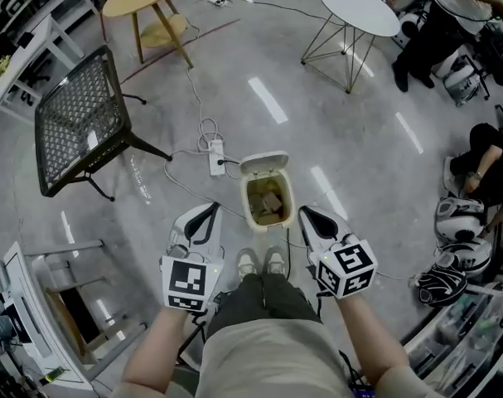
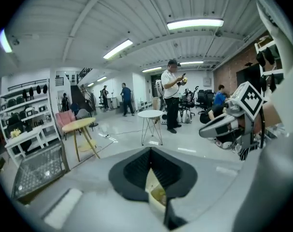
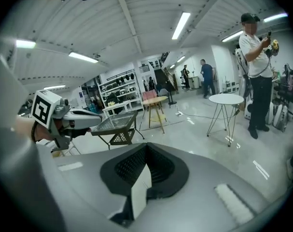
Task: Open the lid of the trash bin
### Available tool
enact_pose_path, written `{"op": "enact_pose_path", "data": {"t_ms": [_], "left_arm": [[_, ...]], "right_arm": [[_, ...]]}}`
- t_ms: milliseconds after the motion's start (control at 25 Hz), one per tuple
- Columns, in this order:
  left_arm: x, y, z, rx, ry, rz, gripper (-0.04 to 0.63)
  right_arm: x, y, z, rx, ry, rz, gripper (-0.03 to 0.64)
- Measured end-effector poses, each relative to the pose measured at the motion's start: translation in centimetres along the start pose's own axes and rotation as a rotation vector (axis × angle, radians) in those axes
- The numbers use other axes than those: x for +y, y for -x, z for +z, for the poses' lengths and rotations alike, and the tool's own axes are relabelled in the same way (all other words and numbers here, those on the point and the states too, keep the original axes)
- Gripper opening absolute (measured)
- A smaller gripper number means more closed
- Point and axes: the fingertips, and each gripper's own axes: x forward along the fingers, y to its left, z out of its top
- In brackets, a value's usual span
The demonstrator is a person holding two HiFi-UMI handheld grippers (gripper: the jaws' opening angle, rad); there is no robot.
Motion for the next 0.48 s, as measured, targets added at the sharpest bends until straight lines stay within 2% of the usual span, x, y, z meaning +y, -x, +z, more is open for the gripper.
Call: {"op": "enact_pose_path", "data": {"t_ms": [200, 360, 480], "left_arm": [[-0.4, 3.3, 5.4, -0.073, -0.115, 0.025, 0.002], [-1.3, 5.5, 7.9, -0.123, -0.132, 0.029, 0.002], [-1.7, 7.5, 10.2, -0.184, -0.115, 0.037, 0.002]], "right_arm": [[2.5, 4.2, 5.9, -0.112, 0.055, -0.006, 0.003], [4.3, 7.6, 9.8, -0.191, 0.095, 0.002, 0.003], [5.5, 9.8, 12.3, -0.242, 0.128, 0.012, 0.003]]}}
